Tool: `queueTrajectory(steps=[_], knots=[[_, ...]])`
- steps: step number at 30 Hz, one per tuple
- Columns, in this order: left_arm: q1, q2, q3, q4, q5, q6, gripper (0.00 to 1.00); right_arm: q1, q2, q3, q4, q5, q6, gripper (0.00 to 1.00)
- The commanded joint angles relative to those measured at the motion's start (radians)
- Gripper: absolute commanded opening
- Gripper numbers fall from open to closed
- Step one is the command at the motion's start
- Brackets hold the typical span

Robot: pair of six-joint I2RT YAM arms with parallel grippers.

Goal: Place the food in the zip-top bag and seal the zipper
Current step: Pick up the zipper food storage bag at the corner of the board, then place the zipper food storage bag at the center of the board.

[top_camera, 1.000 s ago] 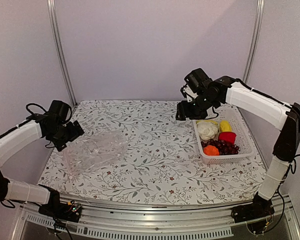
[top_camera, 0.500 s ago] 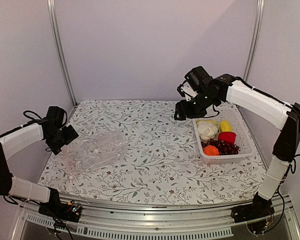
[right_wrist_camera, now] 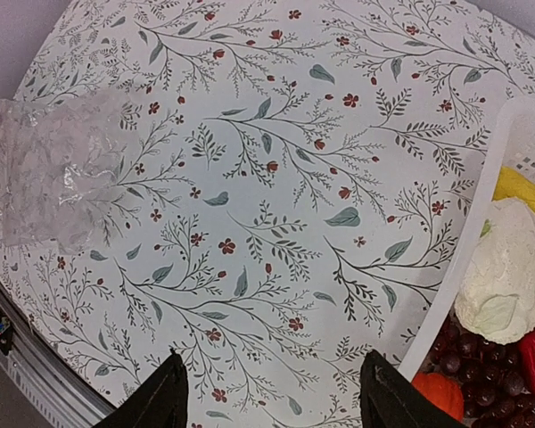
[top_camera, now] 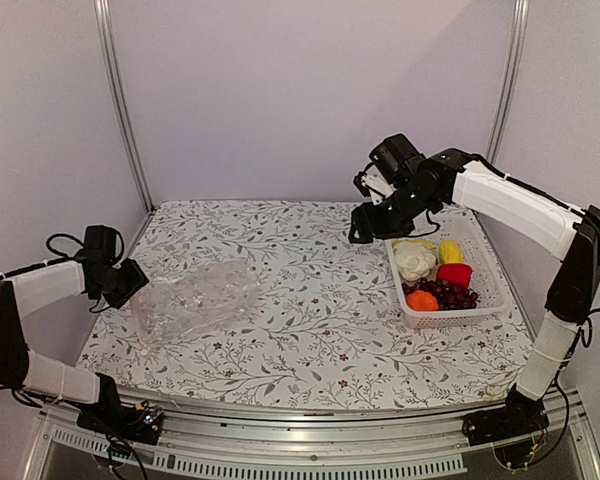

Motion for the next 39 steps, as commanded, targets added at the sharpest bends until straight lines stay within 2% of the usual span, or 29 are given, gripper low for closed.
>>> queueTrajectory(steps=[1, 7, 12, 13, 18, 21, 26, 30, 39], knots=[[0.008, -0.021, -0.044, 0.141, 0.143, 0.049, 0.55, -0.001, -0.037, -0.023, -0.015, -0.016, -0.006, 0.64], [0.01, -0.039, -0.103, 0.271, 0.279, 0.018, 0.33, -0.001, -0.04, -0.024, -0.012, -0.028, 0.008, 0.64], [0.01, -0.029, -0.07, 0.365, 0.383, -0.007, 0.02, -0.001, -0.037, -0.025, -0.007, -0.045, 0.023, 0.64], [0.009, -0.027, -0.054, 0.371, 0.389, -0.017, 0.0, -0.001, -0.038, -0.025, -0.006, -0.048, 0.027, 0.64], [0.007, 0.007, 0.096, 0.341, 0.403, -0.022, 0.0, -0.001, -0.042, -0.021, -0.006, -0.049, 0.039, 0.64], [-0.002, 0.03, 0.202, 0.267, 0.409, 0.007, 0.0, -0.001, -0.046, -0.009, -0.011, -0.044, 0.037, 0.64], [-0.076, 0.05, 0.405, 0.137, 0.359, 0.135, 0.0, -0.001, -0.047, 0.017, -0.015, -0.035, 0.033, 0.64], [-0.233, 0.085, 0.54, 0.057, 0.314, 0.255, 0.0, -0.001, -0.051, 0.016, -0.008, -0.036, 0.035, 0.64], [-0.615, 0.249, 0.634, 0.017, 0.287, 0.256, 0.0, -0.003, -0.066, -0.013, 0.01, -0.023, 0.026, 0.64]])
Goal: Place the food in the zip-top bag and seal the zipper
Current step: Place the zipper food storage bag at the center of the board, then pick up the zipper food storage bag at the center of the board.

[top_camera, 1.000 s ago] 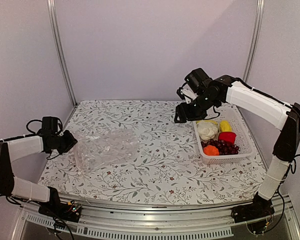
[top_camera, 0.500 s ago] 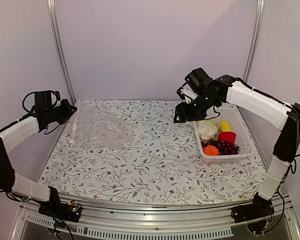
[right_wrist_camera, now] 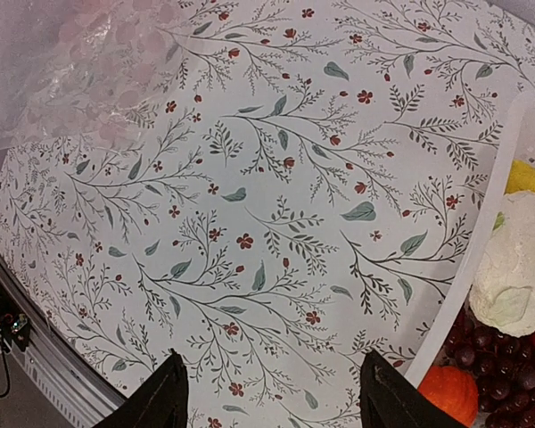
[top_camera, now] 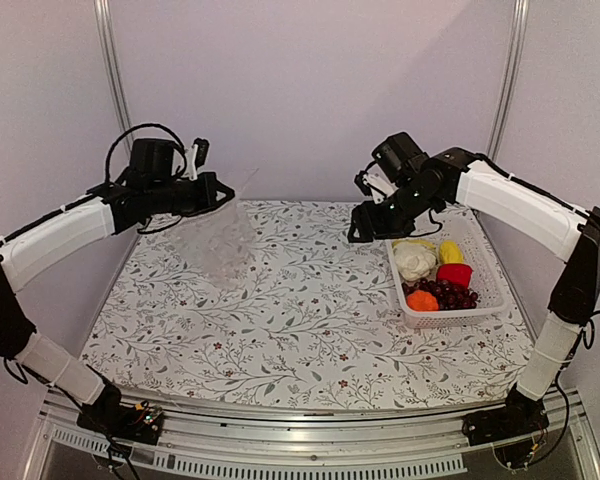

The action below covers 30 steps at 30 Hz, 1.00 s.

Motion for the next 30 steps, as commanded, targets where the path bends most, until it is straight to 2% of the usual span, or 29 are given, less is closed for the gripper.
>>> queueTrajectory(steps=[1, 3, 5, 7, 10, 14, 18, 24, 30], knots=[[-0.175, 0.11, 0.063, -0.107, -0.028, 0.045, 0.0, -0.003, -0.053, -0.013, 0.014, 0.018, -0.001, 0.64], [-0.268, 0.157, 0.125, -0.153, -0.02, 0.072, 0.0, -0.003, -0.061, -0.026, 0.016, 0.017, 0.005, 0.64], [-0.338, 0.201, 0.211, -0.225, -0.024, 0.111, 0.07, -0.003, -0.073, -0.04, 0.019, 0.015, 0.008, 0.64], [-0.4, 0.232, 0.289, -0.289, -0.069, 0.147, 0.24, -0.004, -0.087, -0.063, 0.032, 0.015, 0.009, 0.64], [-0.466, 0.262, 0.377, -0.372, -0.144, 0.198, 0.36, -0.004, -0.107, -0.11, 0.049, 0.016, 0.009, 0.64], [-0.51, 0.277, 0.448, -0.461, -0.243, 0.243, 0.4, -0.004, -0.134, -0.17, 0.073, 0.013, 0.017, 0.64], [-0.563, 0.294, 0.431, -0.513, -0.405, 0.306, 0.41, -0.017, -0.168, -0.216, 0.076, 0.035, 0.027, 0.64], [-0.674, 0.389, 0.429, -0.534, -0.657, 0.39, 0.43, -0.147, -0.219, -0.269, 0.066, 0.058, 0.11, 0.64], [-0.737, 0.532, 0.451, -0.537, -0.735, 0.437, 0.51, -0.172, -0.244, -0.313, 0.079, 0.057, 0.125, 0.64]])
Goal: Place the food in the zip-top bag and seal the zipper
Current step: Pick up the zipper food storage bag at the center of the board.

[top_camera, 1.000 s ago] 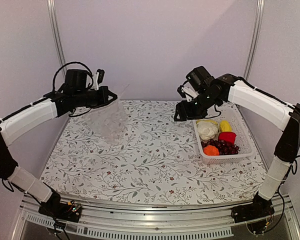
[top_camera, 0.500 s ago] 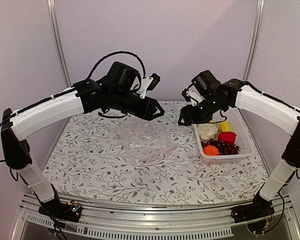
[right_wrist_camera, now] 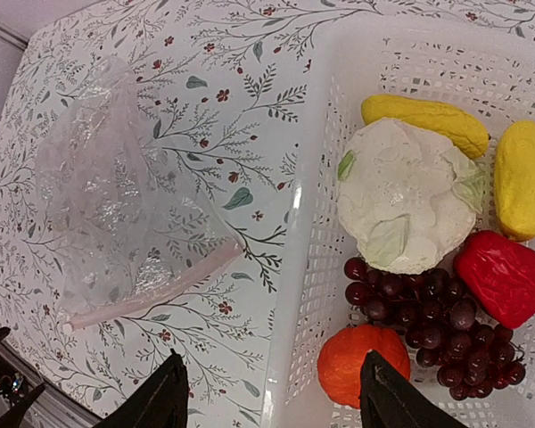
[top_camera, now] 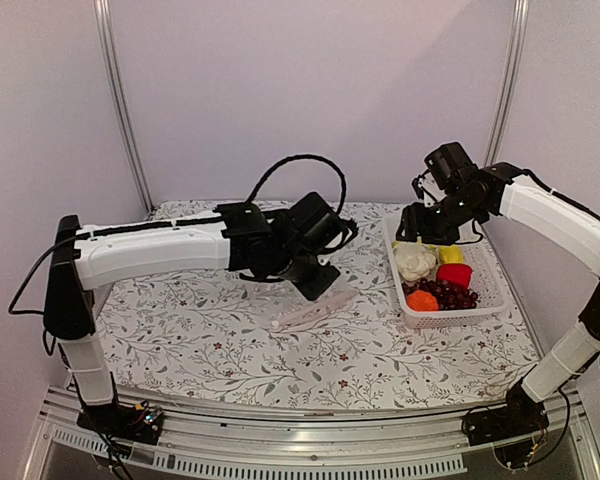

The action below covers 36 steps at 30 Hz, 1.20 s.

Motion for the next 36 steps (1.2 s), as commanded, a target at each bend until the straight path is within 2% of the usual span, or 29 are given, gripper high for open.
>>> queueTrajectory(steps=[1, 8, 16, 20, 24, 27, 31, 36], knots=[[-0.041, 0.109, 0.023, -0.039, -0.13, 0.061, 0.52, 0.001, -0.025, -0.037, 0.013, 0.006, 0.033, 0.64], [-0.05, 0.264, 0.099, -0.049, -0.152, 0.059, 0.58, -0.004, -0.018, -0.033, 0.017, -0.041, 0.028, 0.64], [-0.046, 0.377, 0.129, -0.053, -0.232, 0.091, 0.57, -0.004, 0.004, 0.006, 0.005, -0.071, 0.011, 0.64], [-0.046, 0.436, 0.158, -0.058, -0.314, 0.109, 0.52, -0.004, 0.012, 0.026, -0.006, -0.079, 0.001, 0.64], [-0.043, 0.492, 0.184, -0.069, -0.431, 0.109, 0.41, -0.004, 0.013, 0.03, -0.008, -0.088, 0.004, 0.64], [-0.028, 0.507, 0.212, -0.078, -0.488, 0.093, 0.25, -0.005, 0.012, 0.031, -0.011, -0.093, 0.009, 0.64], [0.005, 0.479, 0.267, -0.092, -0.495, 0.08, 0.01, -0.006, 0.009, 0.048, -0.022, -0.088, 0.005, 0.64], [0.052, 0.382, 0.315, -0.133, -0.411, 0.017, 0.0, -0.005, -0.006, 0.067, -0.024, -0.07, -0.005, 0.64]])
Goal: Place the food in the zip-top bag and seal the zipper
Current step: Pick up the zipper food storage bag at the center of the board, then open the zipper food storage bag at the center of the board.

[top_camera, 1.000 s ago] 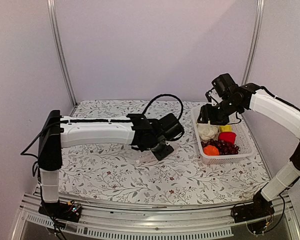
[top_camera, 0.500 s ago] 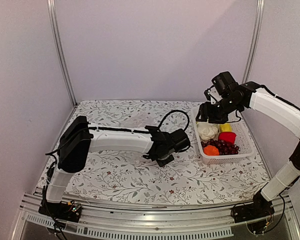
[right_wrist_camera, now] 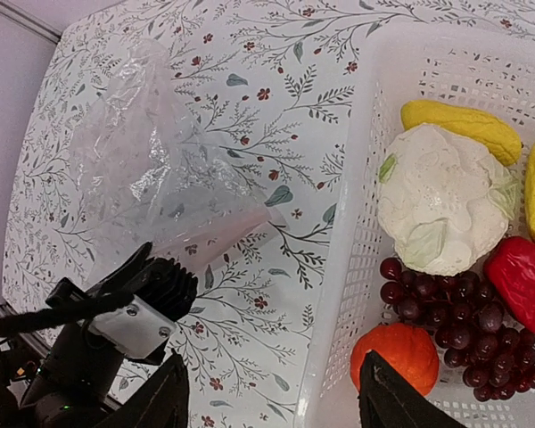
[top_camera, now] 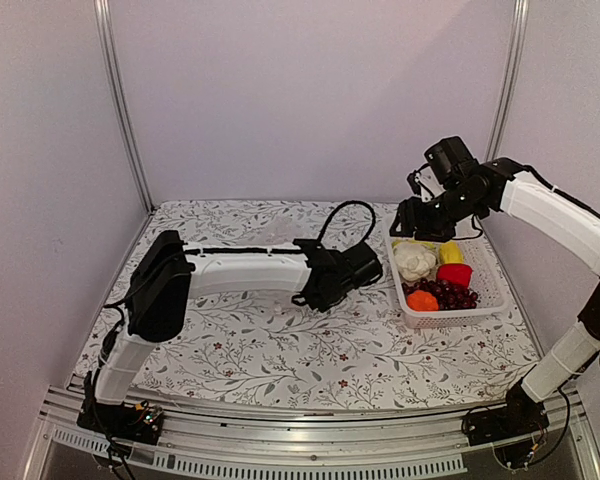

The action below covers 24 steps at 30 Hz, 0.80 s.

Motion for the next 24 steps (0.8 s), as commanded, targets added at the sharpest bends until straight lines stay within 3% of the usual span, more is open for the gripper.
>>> queueTrajectory(steps=[1, 7, 24], knots=[[0.062, -0.126, 0.065, -0.069, 0.066, -0.101, 0.0, -0.001, -0.011, 0.039, -0.017, 0.012, -0.014, 0.64], [0.118, -0.244, 0.09, -0.159, 0.237, -0.288, 0.0, 0.014, 0.001, 0.074, 0.009, -0.069, 0.009, 0.64], [0.137, -0.304, 0.23, -0.188, 0.326, -0.328, 0.0, 0.101, 0.26, 0.344, 0.123, -0.207, 0.103, 0.66]])
